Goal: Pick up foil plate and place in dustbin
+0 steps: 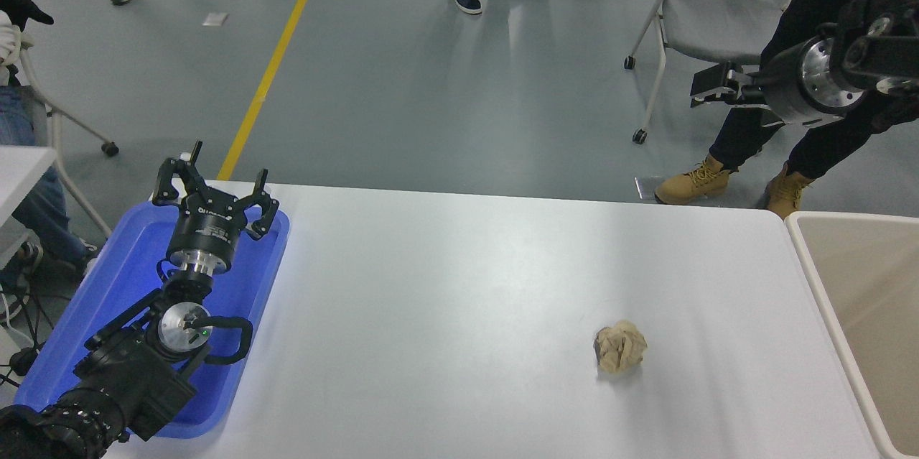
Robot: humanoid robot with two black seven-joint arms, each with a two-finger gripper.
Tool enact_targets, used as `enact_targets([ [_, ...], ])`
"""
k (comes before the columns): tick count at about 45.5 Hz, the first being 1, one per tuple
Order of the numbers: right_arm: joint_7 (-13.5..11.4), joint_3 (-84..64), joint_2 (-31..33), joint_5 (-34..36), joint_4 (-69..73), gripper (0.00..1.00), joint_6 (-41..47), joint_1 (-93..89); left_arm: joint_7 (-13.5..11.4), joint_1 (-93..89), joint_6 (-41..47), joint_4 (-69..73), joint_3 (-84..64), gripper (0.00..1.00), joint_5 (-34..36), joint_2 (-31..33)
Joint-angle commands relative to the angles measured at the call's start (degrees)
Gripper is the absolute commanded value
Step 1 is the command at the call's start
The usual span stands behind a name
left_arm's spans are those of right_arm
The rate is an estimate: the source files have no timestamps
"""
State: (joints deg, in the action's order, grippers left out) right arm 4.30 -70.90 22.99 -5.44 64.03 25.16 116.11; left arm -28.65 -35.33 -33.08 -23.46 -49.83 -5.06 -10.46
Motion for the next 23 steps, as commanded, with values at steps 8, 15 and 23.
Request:
enact_targets([
  [8,0.1,-0.6,-0.4,-1.6,11.5,1.0,11.0,7.6,0.0,0.0,0.0,0.0,0.0,1.0,0.0,0.0],
  [15,0.1,-0.3,-1.0,-1.7,13.7,1.0,12.1,8.1,0.0,0.0,0.0,0.0,0.0,1.0,0.0,0.0],
  [23,0.0,-0.3,-3.3,-3.1,14.5,1.0,12.5,7.5,0.0,0.1,0.0,0.0,0.0,1.0,0.1,0.0],
])
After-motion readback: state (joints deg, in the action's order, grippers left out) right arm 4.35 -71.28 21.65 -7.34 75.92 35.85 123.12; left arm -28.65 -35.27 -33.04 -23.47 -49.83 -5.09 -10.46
